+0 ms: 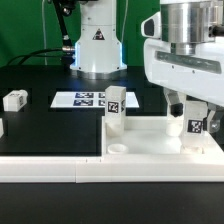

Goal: Assemble square table

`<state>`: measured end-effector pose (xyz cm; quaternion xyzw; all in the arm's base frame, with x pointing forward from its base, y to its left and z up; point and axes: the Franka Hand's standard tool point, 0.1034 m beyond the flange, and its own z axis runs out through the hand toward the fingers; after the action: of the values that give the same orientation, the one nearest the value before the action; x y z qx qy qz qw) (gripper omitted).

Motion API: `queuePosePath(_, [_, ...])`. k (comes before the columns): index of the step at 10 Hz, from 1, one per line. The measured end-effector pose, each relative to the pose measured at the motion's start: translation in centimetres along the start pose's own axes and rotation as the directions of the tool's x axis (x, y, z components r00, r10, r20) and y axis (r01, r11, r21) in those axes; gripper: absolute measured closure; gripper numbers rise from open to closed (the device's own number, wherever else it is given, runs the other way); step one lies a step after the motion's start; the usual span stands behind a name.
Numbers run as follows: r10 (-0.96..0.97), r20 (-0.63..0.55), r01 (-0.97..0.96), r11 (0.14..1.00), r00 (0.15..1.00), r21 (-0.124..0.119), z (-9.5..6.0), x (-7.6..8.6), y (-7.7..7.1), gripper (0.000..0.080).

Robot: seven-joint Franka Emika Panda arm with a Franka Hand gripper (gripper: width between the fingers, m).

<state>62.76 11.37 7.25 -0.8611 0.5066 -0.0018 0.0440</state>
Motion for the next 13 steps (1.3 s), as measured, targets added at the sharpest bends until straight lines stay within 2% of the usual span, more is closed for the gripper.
queuePosePath(1, [-0.223, -0.035, 0.223, 0.975, 0.974, -0.021, -0.01, -0.22, -0.25, 0.0151])
queuePosePath(2, [-0.392, -0.052, 0.391, 0.920, 0.919, -0.017, -0.17, -0.75, -0.94, 0.0151])
queuePosePath(5, [-0.489, -0.047, 0.489, 0.872, 0.871, -0.025, -0.19, -0.74, -0.85, 0.0151])
queuePosePath(6, [-0.464, -0.047, 0.464, 0.886, 0.884, -0.023, -0.18, -0.77, -0.85, 0.0151])
queuePosePath(7, [-0.454, -0.047, 0.454, 0.891, 0.890, -0.023, -0.14, -0.74, -0.82, 0.0253])
queuePosePath(8, [-0.427, -0.048, 0.426, 0.904, 0.903, -0.022, -0.11, -0.74, -0.81, 0.0389])
queuePosePath(9, [-0.363, -0.048, 0.363, 0.932, 0.931, -0.019, -0.07, -0.74, -0.75, 0.0389])
queuePosePath(10, [-0.277, -0.049, 0.277, 0.961, 0.960, -0.015, -0.06, -0.67, -0.72, 0.0507])
queuePosePath(13, [-0.082, -0.051, 0.082, 0.997, 0.995, -0.005, -0.03, -0.62, -0.69, 0.0507])
